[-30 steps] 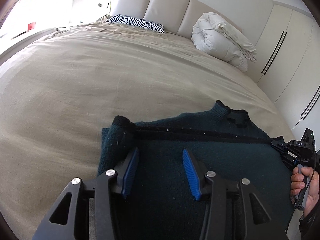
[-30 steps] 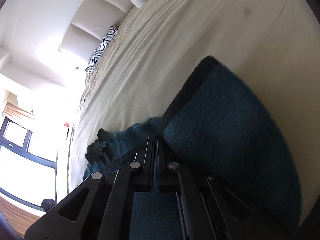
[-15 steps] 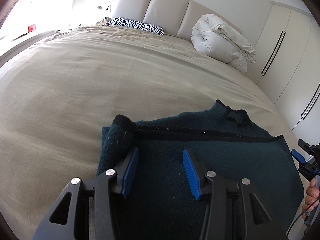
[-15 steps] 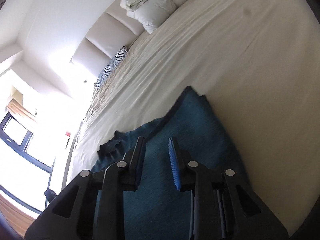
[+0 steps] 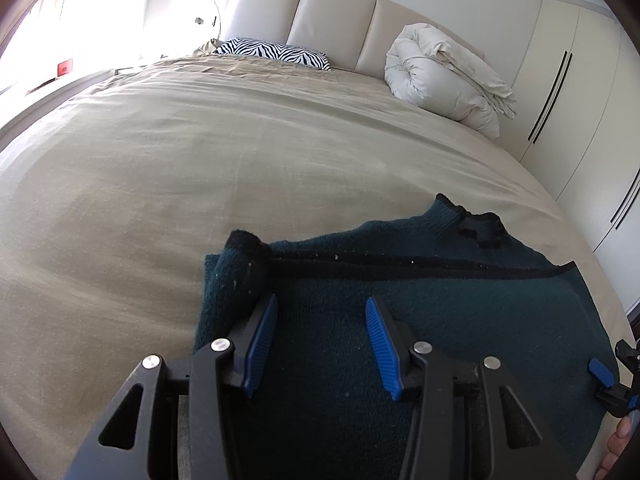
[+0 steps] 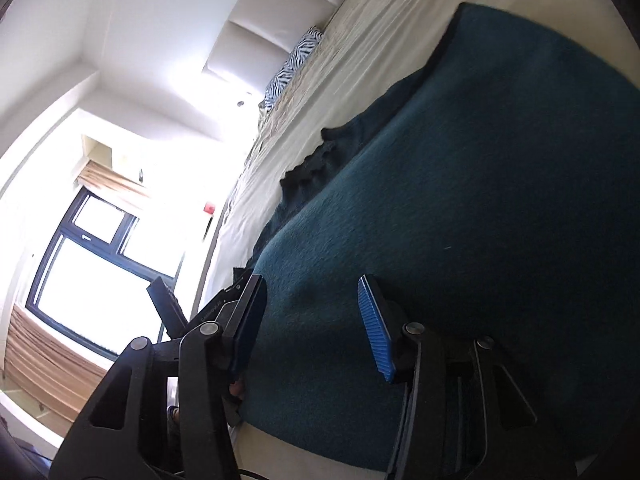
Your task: Fold small clothes
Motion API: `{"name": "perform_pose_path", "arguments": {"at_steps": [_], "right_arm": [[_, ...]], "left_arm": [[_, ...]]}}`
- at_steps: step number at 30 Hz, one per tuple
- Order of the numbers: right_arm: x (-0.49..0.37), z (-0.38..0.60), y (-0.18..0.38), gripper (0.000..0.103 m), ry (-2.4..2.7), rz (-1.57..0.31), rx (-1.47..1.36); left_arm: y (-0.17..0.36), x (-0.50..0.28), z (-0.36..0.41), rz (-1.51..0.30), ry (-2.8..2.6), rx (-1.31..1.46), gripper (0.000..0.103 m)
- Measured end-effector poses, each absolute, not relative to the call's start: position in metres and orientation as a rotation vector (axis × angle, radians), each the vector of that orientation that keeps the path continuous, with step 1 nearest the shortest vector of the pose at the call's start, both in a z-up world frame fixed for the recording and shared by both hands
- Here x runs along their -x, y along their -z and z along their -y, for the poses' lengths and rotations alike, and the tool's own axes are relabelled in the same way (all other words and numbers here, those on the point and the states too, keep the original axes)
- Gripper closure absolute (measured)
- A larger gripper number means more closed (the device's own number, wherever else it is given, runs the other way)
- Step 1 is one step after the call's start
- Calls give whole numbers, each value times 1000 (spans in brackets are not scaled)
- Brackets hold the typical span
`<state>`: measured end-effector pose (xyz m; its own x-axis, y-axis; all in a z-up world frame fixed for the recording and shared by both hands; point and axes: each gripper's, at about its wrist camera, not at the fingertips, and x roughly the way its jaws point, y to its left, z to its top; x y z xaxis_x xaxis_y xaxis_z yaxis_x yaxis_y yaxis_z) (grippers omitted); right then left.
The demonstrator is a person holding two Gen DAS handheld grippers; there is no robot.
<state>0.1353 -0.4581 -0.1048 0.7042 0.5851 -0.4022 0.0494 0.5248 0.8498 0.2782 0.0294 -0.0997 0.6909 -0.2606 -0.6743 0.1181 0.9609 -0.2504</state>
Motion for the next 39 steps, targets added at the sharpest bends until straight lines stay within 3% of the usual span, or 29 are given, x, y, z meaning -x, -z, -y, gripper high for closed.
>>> {"name": "perform_pose_path", "arguments": {"at_steps": [4, 8, 14, 19, 23, 26, 32, 36, 39], "right_arm": [[-92, 530, 108, 59, -122, -639, -1090], [-60, 542, 88, 54, 0, -595, -1041], [-60, 478, 85, 54, -141, -715, -963], [-85, 395, 73, 54, -328, -793, -833], [-110, 373, 98, 53, -355, -903, -878], [-107, 392, 109, 61, -355, -882, -952], [-45, 476, 98, 58, -69, -767, -1043], [0, 496, 75, 50, -23, -711, -1015], [15, 480, 63, 50, -78, -723, -965]], "left_arm": [[100, -278, -29, -782, 211, 189, 54], [100, -278, -29, -782, 208, 185, 54], [90, -277, -31, -832, 194, 178, 54], [64, -217, -19, -829, 219, 177, 50], [81, -176, 3, -876, 272, 73, 49], [83, -161, -9, -880, 268, 85, 49], [70, -140, -67, -878, 205, 235, 56], [50, -127, -108, -794, 132, 358, 26], [59, -140, -130, -851, 164, 478, 25]]}}
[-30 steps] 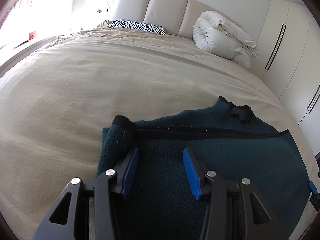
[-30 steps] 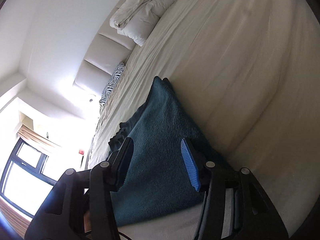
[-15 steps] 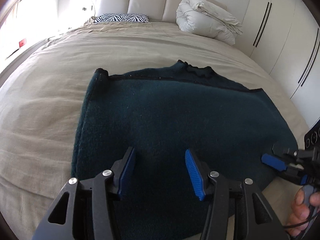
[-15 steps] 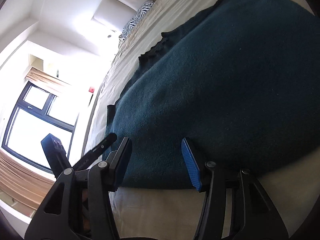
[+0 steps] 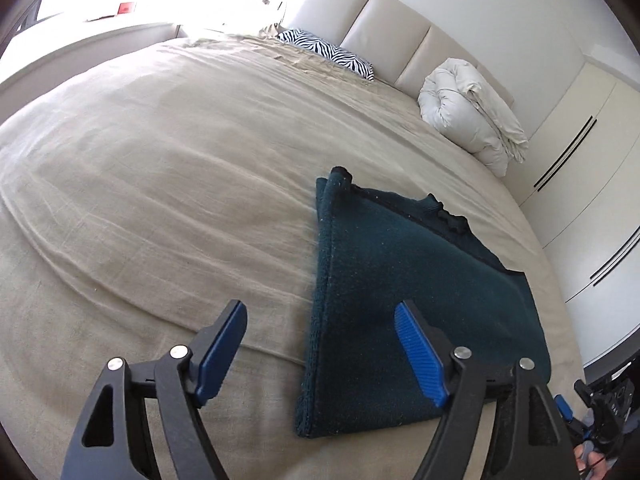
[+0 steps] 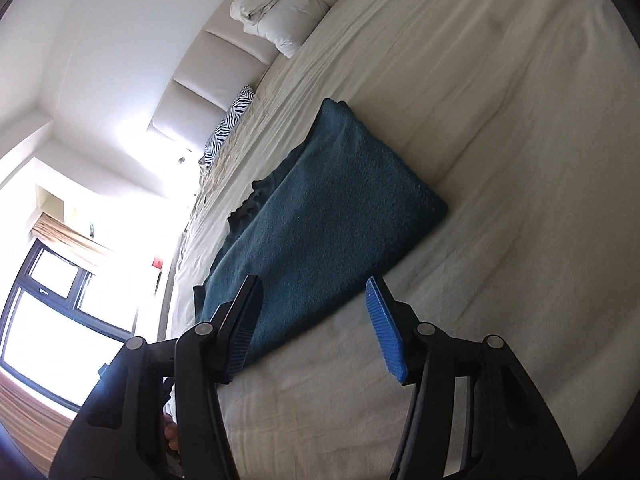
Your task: Fold small clothes
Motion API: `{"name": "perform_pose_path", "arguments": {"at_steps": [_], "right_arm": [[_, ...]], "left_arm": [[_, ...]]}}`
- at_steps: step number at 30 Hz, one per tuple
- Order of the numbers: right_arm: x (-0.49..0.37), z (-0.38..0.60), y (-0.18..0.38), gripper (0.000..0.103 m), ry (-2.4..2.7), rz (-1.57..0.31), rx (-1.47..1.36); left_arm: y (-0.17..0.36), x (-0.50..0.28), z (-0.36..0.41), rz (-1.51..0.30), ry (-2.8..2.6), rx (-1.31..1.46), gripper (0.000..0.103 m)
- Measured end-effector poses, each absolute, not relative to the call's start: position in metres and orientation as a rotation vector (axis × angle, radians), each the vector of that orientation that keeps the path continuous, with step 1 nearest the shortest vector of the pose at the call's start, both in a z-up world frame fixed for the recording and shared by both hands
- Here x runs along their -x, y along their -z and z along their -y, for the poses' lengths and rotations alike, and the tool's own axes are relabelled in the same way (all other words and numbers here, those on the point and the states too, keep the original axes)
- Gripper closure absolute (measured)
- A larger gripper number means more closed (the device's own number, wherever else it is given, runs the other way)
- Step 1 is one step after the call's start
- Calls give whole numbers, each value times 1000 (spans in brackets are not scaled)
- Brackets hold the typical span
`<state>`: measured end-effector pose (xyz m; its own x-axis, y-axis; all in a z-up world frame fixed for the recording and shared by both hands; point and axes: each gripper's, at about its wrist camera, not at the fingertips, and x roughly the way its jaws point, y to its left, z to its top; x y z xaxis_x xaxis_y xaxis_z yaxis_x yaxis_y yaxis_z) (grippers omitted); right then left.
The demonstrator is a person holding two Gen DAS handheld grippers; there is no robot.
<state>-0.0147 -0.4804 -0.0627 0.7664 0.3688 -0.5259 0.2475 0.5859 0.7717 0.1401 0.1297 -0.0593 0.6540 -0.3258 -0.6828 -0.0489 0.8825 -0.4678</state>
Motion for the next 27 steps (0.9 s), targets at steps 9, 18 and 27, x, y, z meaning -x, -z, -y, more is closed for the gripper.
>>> {"name": "perform_pose_path", "arguments": {"at_steps": [9, 18, 27], "right_arm": [[-32, 387, 12, 50, -362, -800, -813], [-112, 334, 4, 50, -516, -889, -874], [-184, 273, 26, 50, -571, -1059, -823]], "left_arm": [[92, -179, -128, -1025, 370, 713, 27], [106, -196, -113, -1162, 480, 820, 35], [123, -191, -118, -1220, 489, 911, 86]]}}
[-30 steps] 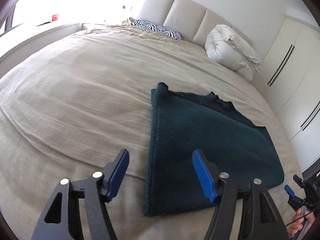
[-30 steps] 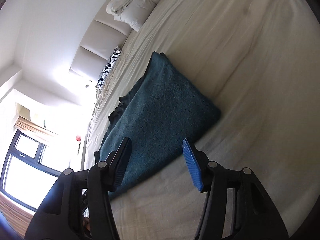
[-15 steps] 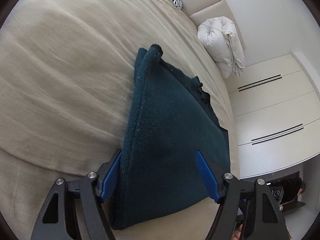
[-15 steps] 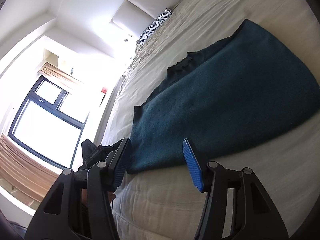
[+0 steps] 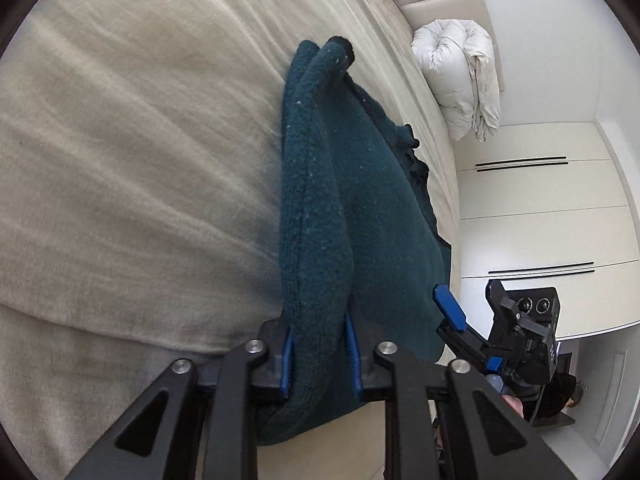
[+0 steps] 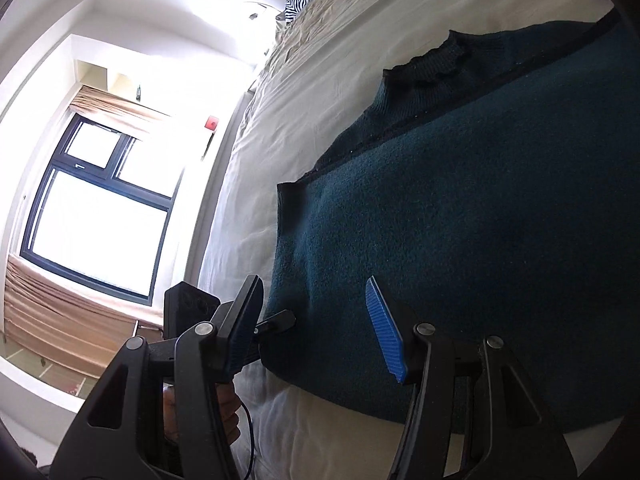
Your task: Fold small clothes
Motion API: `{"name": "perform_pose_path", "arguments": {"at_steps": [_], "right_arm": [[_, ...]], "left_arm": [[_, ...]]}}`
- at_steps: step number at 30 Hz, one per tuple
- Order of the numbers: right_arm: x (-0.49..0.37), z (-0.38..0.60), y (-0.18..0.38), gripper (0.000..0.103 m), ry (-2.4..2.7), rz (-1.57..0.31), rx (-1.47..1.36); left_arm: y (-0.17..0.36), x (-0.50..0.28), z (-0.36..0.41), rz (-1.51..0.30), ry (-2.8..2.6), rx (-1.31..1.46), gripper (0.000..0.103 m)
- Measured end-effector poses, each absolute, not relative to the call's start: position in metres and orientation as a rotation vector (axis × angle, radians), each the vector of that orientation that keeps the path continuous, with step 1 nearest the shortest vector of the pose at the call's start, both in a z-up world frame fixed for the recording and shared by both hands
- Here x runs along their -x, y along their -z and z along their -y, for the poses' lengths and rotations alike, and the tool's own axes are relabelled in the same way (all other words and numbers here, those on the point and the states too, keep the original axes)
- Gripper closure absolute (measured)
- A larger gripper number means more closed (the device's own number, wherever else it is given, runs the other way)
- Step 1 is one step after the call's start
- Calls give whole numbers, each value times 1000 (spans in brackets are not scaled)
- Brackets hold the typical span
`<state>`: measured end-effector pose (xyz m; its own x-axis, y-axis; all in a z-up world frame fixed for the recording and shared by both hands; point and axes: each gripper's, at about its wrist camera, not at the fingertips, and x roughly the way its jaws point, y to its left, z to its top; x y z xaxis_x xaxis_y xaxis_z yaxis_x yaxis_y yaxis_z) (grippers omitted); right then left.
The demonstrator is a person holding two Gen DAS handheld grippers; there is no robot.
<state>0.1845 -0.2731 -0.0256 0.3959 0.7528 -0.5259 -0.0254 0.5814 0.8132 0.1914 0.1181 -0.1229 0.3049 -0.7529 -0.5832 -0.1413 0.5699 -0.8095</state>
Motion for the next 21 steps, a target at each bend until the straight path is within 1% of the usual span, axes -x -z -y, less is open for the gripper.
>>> {"name": "perform_pose_path", "arguments": {"at_steps": [5, 7, 10, 15, 19, 21], "right_arm": [[-222, 242, 48, 50, -586, -1159, -771], [-231, 236, 63, 52, -556, -1206, -741], [-233, 242, 78, 54, -581, -1171, -795], [-226, 238, 76, 54, -592, -1128, -730], [-225, 263, 74, 51, -610, -1118, -879], [-221, 284, 70, 47, -614, -1070, -932]], "left_arm": [[129, -190, -134, -1184, 508, 987, 87], [128, -189, -134, -1173, 511, 990, 88], [126, -189, -133, -1158, 510, 1008, 88], [112, -186, -130, -1123, 500, 1016, 88], [79, -186, -119, -1090, 507, 952, 88], [58, -188, -107, -1070, 519, 906, 88]]}}
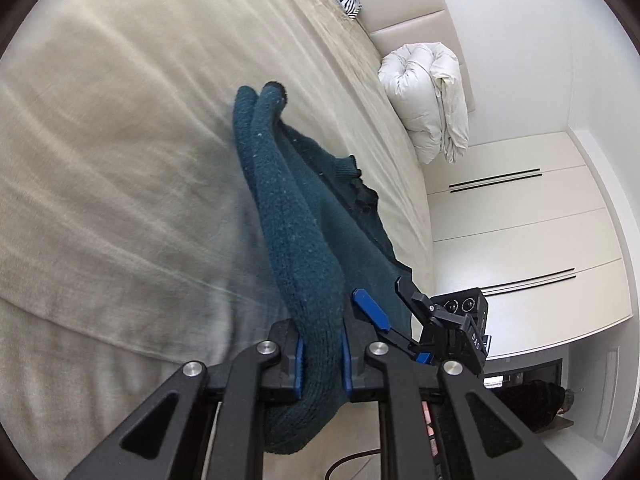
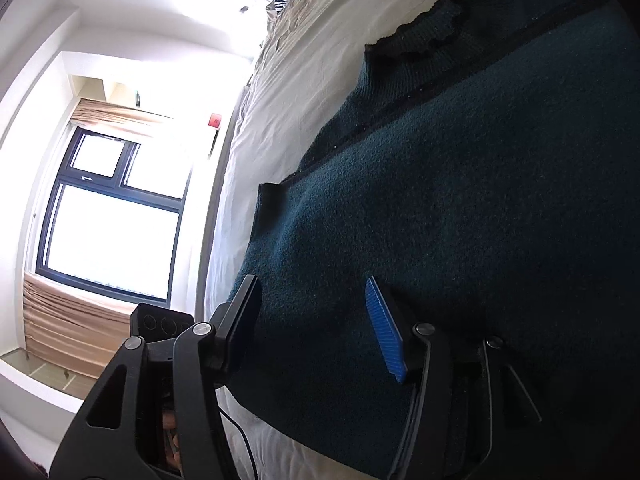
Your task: Fold small clothes
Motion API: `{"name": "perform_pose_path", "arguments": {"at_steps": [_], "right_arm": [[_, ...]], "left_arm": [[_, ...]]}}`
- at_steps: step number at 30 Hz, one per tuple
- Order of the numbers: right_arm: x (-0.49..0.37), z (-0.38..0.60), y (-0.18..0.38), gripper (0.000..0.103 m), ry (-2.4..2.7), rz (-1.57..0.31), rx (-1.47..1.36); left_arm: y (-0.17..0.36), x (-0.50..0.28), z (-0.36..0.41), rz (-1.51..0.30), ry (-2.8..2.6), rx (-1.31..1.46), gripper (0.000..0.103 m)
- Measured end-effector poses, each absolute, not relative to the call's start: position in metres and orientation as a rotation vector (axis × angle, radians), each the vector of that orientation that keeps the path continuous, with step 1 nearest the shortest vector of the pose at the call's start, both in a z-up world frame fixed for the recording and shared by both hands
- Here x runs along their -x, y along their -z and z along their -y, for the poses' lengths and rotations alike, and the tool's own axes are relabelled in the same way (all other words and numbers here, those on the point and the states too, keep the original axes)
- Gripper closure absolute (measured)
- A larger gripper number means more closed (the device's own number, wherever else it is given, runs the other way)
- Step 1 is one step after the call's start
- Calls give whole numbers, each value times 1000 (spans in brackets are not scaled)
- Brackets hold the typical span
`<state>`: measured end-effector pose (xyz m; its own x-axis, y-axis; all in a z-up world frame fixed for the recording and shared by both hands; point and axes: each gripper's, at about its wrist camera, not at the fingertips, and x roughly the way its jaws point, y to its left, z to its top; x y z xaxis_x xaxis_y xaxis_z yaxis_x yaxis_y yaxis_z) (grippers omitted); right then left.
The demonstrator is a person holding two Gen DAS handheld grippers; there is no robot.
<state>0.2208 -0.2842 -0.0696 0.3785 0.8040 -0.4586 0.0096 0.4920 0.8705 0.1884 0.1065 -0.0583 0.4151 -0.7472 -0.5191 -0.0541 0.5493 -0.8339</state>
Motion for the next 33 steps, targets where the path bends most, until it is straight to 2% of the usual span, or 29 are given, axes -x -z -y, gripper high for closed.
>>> {"name": "perform_pose_path", "arguments": {"at_steps": [4, 9, 11, 15, 17, 18, 20, 22, 28, 31, 33], "right_arm": [[-213, 336, 67, 44, -618, -1015, -1038], [-201, 409, 65, 39, -606, -936, -1153], [-197, 434, 67, 36, -607, -907, -1205], [-191, 481, 72, 35, -594, -893, -1273], [-187, 507, 82, 35, -580, -884, -1320], [-184, 517, 88, 35, -568, -876, -1347], [-179, 534, 99, 36, -559, -857, -1406], [-178, 540, 104, 36, -572, -853, -1421], [-194, 512, 89, 36, -534, -967, -1210], [-200, 494, 79, 36, -489, -1038, -1065], [-205, 483, 69, 40, -453, -1078, -951]], "left_arm": [[22, -193, -61, -1046, 575, 811, 88], [-3, -206, 31, -1052, 669, 647, 88], [-3, -210, 73, -1066, 719, 604, 88], [18, -216, 146, -1102, 804, 510, 88], [36, -217, 163, -1137, 805, 493, 82], [43, -217, 166, -1151, 810, 507, 75], [46, -211, 162, -1141, 841, 535, 72], [40, -205, 153, -1118, 839, 498, 54], [19, -186, 105, -1019, 839, 486, 53], [27, -182, 80, -1026, 809, 528, 53], [37, -181, 68, -1050, 786, 562, 53]]}}
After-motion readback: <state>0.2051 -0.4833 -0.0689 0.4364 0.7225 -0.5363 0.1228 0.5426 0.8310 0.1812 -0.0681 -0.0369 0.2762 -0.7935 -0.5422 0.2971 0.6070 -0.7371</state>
